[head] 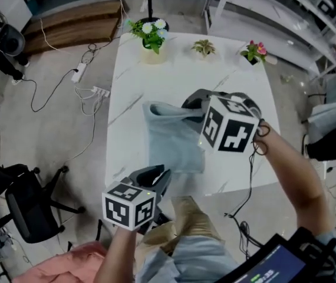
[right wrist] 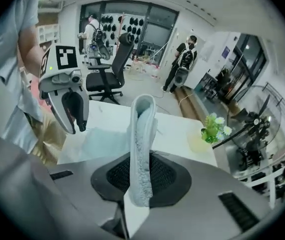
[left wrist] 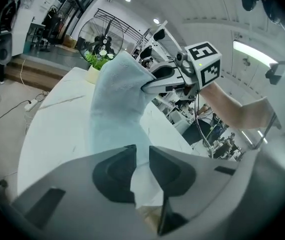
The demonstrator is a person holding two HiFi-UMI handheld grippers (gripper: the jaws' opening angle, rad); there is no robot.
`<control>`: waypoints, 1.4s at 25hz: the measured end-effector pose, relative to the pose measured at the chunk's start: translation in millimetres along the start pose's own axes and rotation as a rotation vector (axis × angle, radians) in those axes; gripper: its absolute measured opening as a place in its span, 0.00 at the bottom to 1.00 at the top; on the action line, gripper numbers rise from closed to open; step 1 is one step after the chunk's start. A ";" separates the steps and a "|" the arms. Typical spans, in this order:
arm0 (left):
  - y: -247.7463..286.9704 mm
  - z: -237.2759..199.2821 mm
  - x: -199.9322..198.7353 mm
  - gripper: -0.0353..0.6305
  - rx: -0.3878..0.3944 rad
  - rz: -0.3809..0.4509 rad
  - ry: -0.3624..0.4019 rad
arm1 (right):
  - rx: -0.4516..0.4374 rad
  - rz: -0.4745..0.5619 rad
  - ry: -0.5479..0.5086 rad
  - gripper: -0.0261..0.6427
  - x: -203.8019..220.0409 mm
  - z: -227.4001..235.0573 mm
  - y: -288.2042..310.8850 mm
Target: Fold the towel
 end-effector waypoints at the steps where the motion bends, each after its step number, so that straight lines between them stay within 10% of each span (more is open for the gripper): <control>1: -4.1 3.6 9.1 0.18 -0.002 0.002 0.004 | 0.037 0.000 -0.023 0.15 -3.2 -13.4 -4.4; 20: -16.6 13.8 114.9 0.17 -0.028 -0.030 0.009 | 0.361 -0.047 -0.051 0.18 16.2 -159.7 38.6; 28: 0.7 11.9 105.5 0.17 0.001 0.002 -0.018 | 0.173 -0.019 -0.055 0.47 21.5 -192.0 58.9; 35: 16.4 3.1 101.1 0.17 0.003 0.001 -0.037 | -0.014 0.254 0.101 0.45 8.5 -169.8 -18.3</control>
Point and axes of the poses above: the fingertips, and each gripper's own axes: y forward along the fingers, z to its right, x out of its underside, the point moved 5 cm from there along -y, backward along the fingers, and after that the axes turned 12 degrees about -z, right-handed, at the moved point
